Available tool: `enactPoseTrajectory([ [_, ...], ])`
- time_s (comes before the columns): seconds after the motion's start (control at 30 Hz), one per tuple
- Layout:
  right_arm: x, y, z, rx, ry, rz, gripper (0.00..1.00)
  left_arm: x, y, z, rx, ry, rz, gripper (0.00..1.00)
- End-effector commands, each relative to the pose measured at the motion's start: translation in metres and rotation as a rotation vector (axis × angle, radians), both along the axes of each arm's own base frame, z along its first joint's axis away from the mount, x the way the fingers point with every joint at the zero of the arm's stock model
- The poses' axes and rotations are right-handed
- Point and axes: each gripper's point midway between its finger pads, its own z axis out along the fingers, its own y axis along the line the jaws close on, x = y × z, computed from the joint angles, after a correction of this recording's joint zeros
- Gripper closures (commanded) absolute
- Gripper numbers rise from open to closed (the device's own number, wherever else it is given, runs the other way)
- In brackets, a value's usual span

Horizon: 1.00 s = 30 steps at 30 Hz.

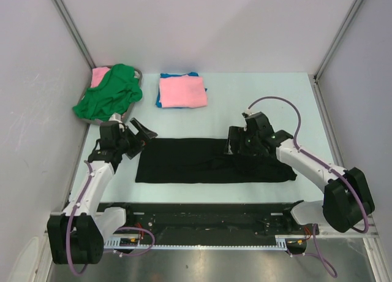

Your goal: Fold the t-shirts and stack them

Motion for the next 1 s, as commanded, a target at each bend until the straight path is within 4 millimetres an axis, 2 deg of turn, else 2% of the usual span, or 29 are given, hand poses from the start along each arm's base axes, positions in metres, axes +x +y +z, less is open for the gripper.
enactPoseTrajectory([
  [0.0,-0.021,-0.002,-0.014,-0.055,0.034,0.027,0.00,-0.005,0.000,0.007,0.007,-0.029,-0.030,0.00],
  [0.2,-0.060,-0.009,-0.028,-0.108,0.063,0.046,0.00,-0.008,-0.002,0.004,-0.001,-0.032,-0.040,0.00],
  [0.23,-0.069,-0.012,-0.037,-0.122,0.082,0.046,0.00,-0.008,-0.001,0.002,-0.002,-0.027,-0.036,0.00],
  [0.37,-0.100,-0.011,-0.052,-0.135,0.124,0.076,0.00,-0.011,-0.004,-0.001,-0.020,-0.030,-0.041,0.00],
  [0.5,-0.129,-0.001,-0.048,-0.123,0.141,0.125,0.00,-0.014,-0.004,-0.002,-0.020,-0.032,-0.041,0.00],
  [0.6,-0.135,-0.001,-0.035,-0.112,0.100,0.112,0.00,-0.014,-0.005,0.000,-0.021,-0.038,-0.044,0.00],
  [0.7,-0.123,-0.014,-0.014,-0.117,0.028,0.022,0.00,-0.013,-0.006,0.002,-0.030,-0.046,-0.048,0.00],
  [0.83,-0.088,-0.044,0.024,-0.156,-0.145,-0.200,0.00,-0.013,-0.007,0.001,-0.033,-0.042,-0.054,0.00],
  [0.9,-0.073,-0.060,0.031,-0.164,-0.186,-0.304,0.00,-0.013,-0.007,0.002,-0.033,-0.049,-0.054,0.00],
  [0.97,-0.059,-0.076,0.029,-0.210,-0.206,-0.381,0.00,-0.013,-0.007,0.000,-0.034,-0.050,-0.051,0.00],
])
